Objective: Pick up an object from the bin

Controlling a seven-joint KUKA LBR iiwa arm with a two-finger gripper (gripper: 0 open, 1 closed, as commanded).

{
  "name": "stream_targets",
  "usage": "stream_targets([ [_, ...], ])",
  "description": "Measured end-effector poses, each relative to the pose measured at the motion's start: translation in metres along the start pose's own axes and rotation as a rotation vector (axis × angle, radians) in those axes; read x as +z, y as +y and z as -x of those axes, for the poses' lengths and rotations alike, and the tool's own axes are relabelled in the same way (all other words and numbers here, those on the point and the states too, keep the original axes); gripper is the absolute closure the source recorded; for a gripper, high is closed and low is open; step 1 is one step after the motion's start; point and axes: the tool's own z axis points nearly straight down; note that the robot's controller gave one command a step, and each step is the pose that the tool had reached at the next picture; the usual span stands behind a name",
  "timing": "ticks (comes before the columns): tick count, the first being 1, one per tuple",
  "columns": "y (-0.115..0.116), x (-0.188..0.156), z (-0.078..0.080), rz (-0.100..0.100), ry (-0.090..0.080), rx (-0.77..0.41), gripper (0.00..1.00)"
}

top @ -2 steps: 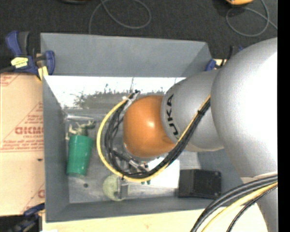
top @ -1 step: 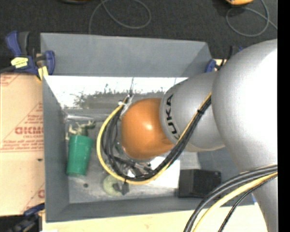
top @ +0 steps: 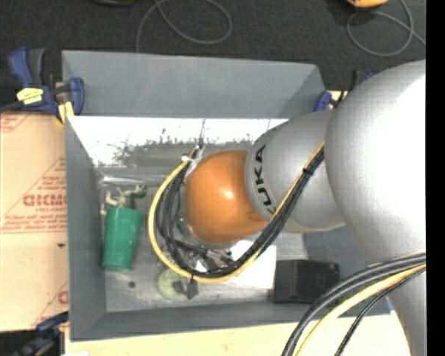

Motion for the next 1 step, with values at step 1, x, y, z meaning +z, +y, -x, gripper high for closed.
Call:
stream_targets([
  [1, 0.0002, -0.0036, -0.0007, 0.0, 0.0, 0.001, 1.0],
])
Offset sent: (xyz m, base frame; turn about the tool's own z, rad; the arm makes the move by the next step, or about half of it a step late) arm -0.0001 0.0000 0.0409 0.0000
